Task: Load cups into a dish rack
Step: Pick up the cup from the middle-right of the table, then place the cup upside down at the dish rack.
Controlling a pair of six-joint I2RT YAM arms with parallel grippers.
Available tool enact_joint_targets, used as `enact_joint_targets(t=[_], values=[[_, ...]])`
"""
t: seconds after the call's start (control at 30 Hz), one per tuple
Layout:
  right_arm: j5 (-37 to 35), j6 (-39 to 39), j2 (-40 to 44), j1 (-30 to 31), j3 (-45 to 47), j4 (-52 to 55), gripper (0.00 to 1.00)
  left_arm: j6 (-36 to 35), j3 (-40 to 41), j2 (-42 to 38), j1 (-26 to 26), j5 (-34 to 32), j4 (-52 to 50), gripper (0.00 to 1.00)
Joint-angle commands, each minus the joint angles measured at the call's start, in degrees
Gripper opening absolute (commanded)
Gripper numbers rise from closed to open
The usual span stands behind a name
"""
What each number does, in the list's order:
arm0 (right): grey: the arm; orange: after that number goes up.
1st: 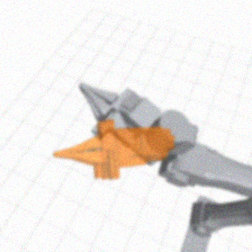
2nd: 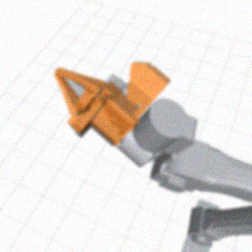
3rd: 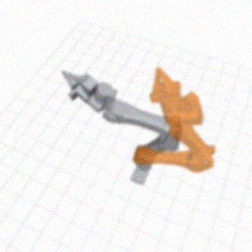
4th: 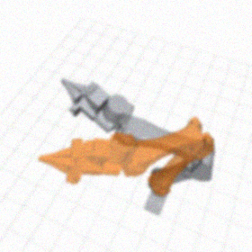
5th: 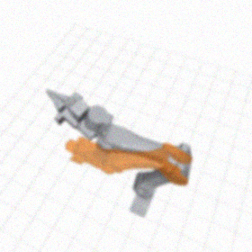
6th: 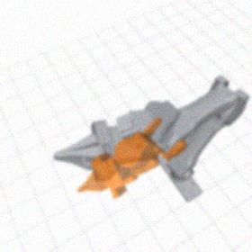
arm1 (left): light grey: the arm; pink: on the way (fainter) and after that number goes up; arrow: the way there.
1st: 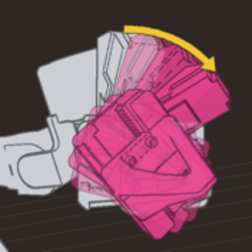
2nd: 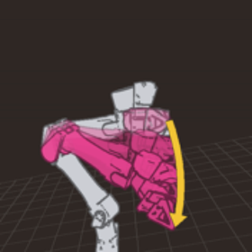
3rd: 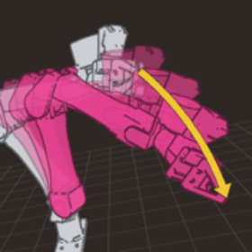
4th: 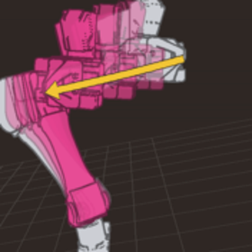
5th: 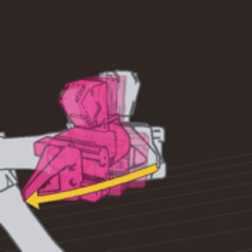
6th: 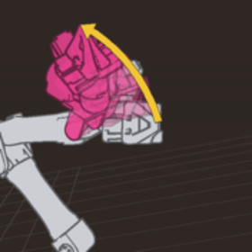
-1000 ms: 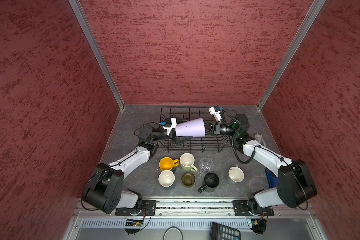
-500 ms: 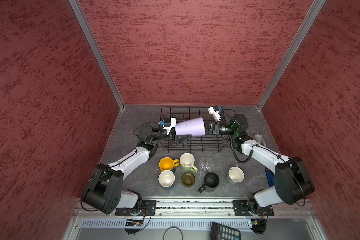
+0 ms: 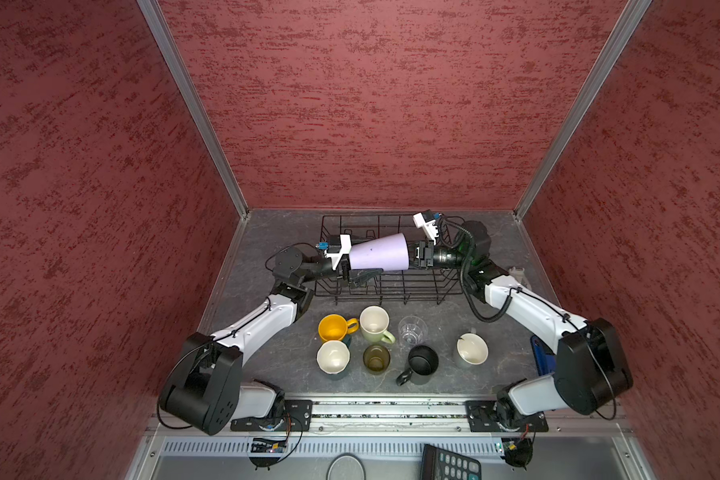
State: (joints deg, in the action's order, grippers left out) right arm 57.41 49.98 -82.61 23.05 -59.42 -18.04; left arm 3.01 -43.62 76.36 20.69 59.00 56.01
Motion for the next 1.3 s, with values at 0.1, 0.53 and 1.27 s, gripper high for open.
enact_joint_targets(t=[0.1, 0.53, 1.27], values=[[-19.48, -16.85, 6.49, -0.36, -7.31, 25.17, 0.6, 2.79, 0.19, -5.13, -1.98, -5.12, -2.33, 0.0], [-59.15, -34.2, 19.15, -1.33, -6.22, 34.64, 0.99, 3.45, -13.22, -12.14, -5.5, -31.92, -51.17, 0.0], [-56.7, -36.92, 17.92, -1.63, -4.92, 37.85, 0.99, 3.13, -57.18, 16.02, -6.07, -49.99, -107.3, 0.0]])
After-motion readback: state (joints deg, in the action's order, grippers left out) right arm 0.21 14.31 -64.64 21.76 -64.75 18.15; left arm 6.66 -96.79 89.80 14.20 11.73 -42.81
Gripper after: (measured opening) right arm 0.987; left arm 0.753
